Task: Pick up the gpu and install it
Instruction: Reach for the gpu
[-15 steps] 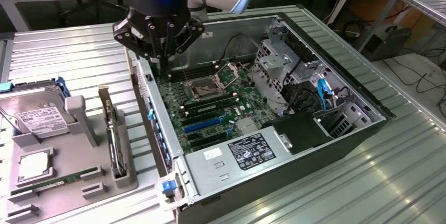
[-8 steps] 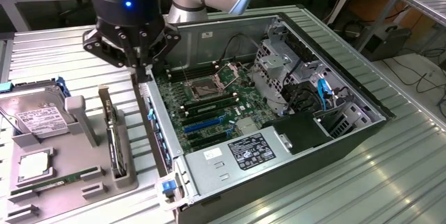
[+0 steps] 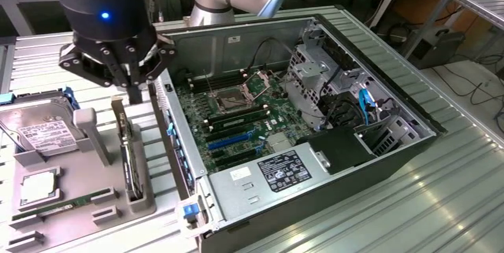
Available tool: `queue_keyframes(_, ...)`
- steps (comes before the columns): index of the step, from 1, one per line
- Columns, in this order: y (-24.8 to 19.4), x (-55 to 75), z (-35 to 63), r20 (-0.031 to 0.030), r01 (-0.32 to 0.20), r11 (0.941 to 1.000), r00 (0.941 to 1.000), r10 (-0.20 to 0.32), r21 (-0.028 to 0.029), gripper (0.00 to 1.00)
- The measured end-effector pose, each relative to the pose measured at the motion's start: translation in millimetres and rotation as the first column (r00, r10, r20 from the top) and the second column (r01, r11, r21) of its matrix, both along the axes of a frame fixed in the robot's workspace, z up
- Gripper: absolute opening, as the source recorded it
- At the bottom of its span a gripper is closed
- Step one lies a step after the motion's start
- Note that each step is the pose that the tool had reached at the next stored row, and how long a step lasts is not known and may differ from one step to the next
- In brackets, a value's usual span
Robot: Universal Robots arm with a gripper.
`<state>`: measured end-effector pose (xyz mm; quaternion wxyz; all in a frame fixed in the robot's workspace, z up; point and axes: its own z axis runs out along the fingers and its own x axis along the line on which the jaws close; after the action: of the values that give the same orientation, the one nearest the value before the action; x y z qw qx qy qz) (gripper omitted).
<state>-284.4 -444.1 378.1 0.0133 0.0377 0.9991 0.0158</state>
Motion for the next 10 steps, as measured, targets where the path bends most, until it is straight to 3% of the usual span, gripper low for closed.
queue_keyframes(10, -8.0, -32.5, -11.6, -0.0003, 0.0, 1.0, 1.0, 0.0, -0.0028, 0.11)
